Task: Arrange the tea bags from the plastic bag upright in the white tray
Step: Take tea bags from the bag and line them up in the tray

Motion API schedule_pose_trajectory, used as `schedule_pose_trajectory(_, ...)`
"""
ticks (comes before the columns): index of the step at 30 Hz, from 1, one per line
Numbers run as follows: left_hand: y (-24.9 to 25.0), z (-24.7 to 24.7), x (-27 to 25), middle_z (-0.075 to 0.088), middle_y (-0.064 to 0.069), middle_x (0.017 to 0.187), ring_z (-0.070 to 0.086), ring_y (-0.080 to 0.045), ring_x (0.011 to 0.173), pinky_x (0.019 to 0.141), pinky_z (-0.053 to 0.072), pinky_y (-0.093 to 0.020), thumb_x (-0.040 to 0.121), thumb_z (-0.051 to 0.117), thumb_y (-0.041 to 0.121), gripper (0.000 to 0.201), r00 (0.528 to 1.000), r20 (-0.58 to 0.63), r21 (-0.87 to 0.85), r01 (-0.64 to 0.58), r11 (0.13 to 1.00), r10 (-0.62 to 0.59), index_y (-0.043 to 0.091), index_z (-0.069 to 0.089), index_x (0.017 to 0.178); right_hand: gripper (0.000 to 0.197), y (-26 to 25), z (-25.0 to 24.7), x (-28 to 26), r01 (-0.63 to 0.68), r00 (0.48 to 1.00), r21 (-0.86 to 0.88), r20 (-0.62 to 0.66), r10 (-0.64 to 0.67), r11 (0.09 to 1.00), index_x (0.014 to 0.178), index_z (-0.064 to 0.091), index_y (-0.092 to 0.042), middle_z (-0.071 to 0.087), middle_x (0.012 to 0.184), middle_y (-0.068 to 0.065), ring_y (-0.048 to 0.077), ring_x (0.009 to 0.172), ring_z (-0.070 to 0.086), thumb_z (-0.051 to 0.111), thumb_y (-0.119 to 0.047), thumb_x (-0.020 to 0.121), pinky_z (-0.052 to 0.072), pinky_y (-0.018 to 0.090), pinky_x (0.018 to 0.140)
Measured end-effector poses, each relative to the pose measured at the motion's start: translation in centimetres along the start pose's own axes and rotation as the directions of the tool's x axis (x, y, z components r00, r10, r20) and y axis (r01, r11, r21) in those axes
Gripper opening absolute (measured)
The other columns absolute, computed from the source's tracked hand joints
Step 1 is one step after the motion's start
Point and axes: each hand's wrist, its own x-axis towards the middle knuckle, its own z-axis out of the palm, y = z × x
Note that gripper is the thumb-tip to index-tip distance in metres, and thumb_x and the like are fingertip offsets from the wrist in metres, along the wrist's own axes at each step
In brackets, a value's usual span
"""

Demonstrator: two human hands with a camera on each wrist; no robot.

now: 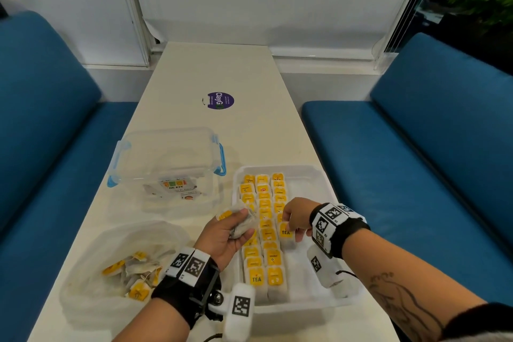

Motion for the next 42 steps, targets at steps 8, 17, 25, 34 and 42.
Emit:
schedule_pose_trajectory(8,-0.2,0.1,-0.5,0.067,-0.008,0.073,0.061,-0.021,0.077,0.05,0.056,-0.023,0.086,0.058,0.0,0.006,1.0,0.004,-0.017,-0.001,1.0,0.001,0.005,0.062,0.084,0.02,-0.1,0.4,0.5,-0.026,0.995,-0.024,-0.099,0.024,0.999,0.088,0.048,-0.012,0.058,0.077,0.003,0.022,0.082,0.067,0.067,-0.012,0.084,0.048,0.024,0.062)
schedule_pose_trajectory(17,0.3,1.6,-1.0,0.068,-0.01,0.071,0.067,-0.014,0.056,0.047,0.054,-0.021,0.09,0.054,0.007,0.011,0.995,0.095,-0.034,0.017,0.999,-0.014,0.003,0.061,0.082,0.007,-1.2,-2.5,-4.4,0.418,0.893,0.449,-0.364,-0.266,0.789,0.089,0.059,-0.017,0.06,0.075,-0.005,0.009,0.064,0.057,0.064,-0.015,0.085,0.039,0.018,0.047)
schedule_pose_trajectory(25,0.1,3.0,-2.1,0.071,-0.008,0.072,0.067,-0.013,0.06,0.047,0.055,-0.021,0.092,0.039,0.048,0.047,0.981,0.19,0.137,0.01,0.991,-0.036,0.007,0.063,0.094,0.038,-2.3,-0.9,-6.2,0.528,0.791,0.248,-0.492,-0.364,0.812,0.107,0.06,-0.02,0.054,0.095,-0.007,0.0,0.065,0.045,0.078,-0.026,0.074,0.038,0.01,0.061)
schedule_pose_trajectory(34,-0.3,3.2,-3.1,0.067,-0.001,0.065,0.06,-0.007,0.049,0.046,0.051,-0.018,0.09,0.044,0.044,0.037,0.955,0.294,0.28,-0.044,0.959,-0.042,0.014,0.062,0.101,0.012,-1.9,-1.0,-6.3,0.521,0.821,0.355,-0.456,-0.343,0.776,0.091,0.068,-0.014,0.05,0.063,-0.008,-0.001,0.05,0.047,0.071,-0.011,0.08,0.037,0.012,0.05)
schedule_pose_trajectory(42,-0.6,2.5,-2.5,0.06,-0.001,0.062,0.057,-0.005,0.045,0.045,0.046,-0.016,0.089,0.059,0.016,0.015,0.963,0.22,0.489,-0.246,0.837,0.154,0.015,0.055,0.074,0.034,-1.1,-0.5,-6.7,0.481,0.875,0.543,-0.349,-0.337,0.688,0.118,0.057,-0.015,0.046,0.081,0.0,0.015,0.064,0.054,0.061,-0.005,0.087,0.05,0.021,0.044)
